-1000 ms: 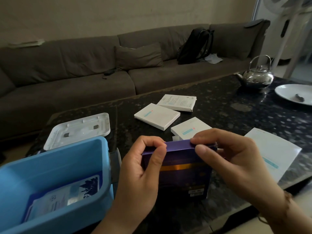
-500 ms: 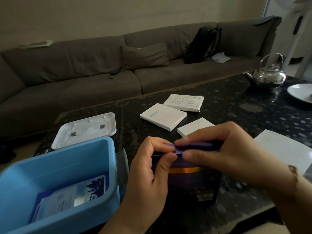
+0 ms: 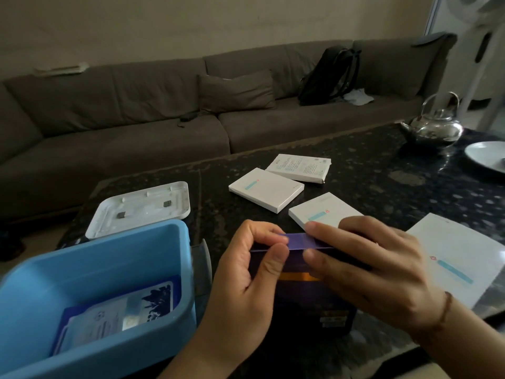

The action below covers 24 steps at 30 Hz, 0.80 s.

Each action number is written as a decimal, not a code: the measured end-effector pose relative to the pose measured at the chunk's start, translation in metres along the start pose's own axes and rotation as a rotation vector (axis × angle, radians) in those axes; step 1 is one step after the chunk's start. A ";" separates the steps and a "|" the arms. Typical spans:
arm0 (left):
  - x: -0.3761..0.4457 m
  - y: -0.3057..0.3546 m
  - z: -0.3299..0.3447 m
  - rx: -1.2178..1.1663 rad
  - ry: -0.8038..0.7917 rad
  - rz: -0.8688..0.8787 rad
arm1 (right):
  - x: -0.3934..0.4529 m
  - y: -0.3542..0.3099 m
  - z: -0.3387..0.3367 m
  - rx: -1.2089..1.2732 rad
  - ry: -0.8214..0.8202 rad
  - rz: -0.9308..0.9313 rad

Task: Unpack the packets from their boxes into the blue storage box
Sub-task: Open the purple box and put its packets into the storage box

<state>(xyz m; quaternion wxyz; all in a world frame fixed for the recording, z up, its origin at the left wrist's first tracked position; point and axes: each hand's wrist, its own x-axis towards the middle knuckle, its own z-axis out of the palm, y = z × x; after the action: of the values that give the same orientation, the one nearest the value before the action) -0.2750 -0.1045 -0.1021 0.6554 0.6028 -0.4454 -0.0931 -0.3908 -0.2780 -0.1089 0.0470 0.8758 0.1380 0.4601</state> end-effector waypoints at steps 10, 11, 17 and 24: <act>0.002 0.002 0.005 0.097 0.074 0.124 | 0.015 -0.020 -0.008 0.256 0.192 0.254; 0.002 0.003 0.005 0.131 0.063 0.166 | 0.018 -0.019 -0.013 0.205 0.148 0.242; -0.005 0.000 0.008 0.254 0.075 0.254 | 0.014 -0.013 -0.015 0.064 -0.075 0.121; -0.008 0.004 0.005 0.392 0.092 0.405 | 0.011 -0.016 -0.019 0.122 -0.085 0.171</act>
<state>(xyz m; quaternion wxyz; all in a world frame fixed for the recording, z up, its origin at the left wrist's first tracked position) -0.2851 -0.1015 -0.1030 0.5513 0.6202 -0.5360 0.1552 -0.4035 -0.2605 -0.0928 -0.0400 0.9043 0.0883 0.4157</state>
